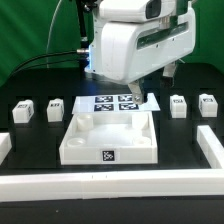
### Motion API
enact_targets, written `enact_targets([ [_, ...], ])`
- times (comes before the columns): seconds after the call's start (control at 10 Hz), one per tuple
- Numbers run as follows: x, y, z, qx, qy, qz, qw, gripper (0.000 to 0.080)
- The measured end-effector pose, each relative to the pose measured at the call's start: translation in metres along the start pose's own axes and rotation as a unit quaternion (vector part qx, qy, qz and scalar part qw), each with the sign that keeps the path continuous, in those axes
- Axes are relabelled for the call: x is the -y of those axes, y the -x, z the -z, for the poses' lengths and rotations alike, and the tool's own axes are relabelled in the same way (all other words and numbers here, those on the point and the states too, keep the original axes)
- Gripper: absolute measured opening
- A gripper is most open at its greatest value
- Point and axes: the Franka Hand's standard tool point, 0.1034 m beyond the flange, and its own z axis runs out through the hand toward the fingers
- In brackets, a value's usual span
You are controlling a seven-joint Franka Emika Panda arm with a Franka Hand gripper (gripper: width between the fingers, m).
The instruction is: Assemble one leg
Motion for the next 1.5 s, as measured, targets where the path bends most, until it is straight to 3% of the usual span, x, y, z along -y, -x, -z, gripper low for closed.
enact_targets([
  [1.0, 0.0, 0.001, -0.001, 0.001, -0.001, 0.002, 1.0, 0.065],
  [1.3, 0.006, 0.03, -0.012, 0.001, 0.001, 0.071, 0.997, 0.065],
  [1.5, 0.018, 0.047, -0.022, 0.011, -0.008, 0.151, 0.988, 0.065],
])
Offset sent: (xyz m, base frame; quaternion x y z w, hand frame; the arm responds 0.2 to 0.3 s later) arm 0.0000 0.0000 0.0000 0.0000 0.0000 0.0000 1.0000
